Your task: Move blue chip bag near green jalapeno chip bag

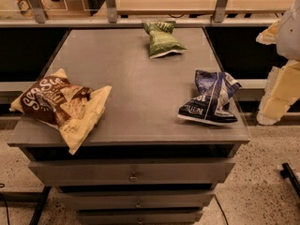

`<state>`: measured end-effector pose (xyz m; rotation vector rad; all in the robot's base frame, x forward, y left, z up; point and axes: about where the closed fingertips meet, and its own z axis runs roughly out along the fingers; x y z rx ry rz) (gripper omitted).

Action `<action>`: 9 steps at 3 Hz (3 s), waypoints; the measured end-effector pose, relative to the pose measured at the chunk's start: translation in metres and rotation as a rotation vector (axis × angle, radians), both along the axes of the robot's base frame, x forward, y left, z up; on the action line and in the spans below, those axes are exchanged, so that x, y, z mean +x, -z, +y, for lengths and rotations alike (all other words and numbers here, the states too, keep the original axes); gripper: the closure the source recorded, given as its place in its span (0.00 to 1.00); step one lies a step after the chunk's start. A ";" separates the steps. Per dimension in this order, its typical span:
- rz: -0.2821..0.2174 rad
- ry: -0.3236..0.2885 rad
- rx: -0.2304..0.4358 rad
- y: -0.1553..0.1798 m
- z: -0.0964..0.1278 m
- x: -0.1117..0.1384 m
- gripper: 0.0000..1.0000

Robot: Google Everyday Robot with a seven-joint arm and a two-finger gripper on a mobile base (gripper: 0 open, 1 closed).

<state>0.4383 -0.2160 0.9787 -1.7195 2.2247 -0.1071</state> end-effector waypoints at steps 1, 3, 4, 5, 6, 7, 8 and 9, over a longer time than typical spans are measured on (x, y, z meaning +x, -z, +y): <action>-0.014 0.010 -0.004 0.000 0.001 0.002 0.00; -0.055 0.117 0.139 0.043 -0.006 0.036 0.00; -0.047 0.181 0.269 0.079 -0.004 0.059 0.00; -0.017 0.219 0.370 0.109 0.010 0.073 0.00; -0.019 0.234 0.449 0.131 0.022 0.079 0.00; -0.030 0.231 0.491 0.153 0.034 0.084 0.16; -0.034 0.229 0.489 0.151 0.036 0.085 0.40; -0.034 0.227 0.489 0.151 0.037 0.085 0.64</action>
Offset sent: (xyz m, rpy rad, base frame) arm 0.0428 -0.0085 -0.0398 0.1490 -0.1002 -0.1293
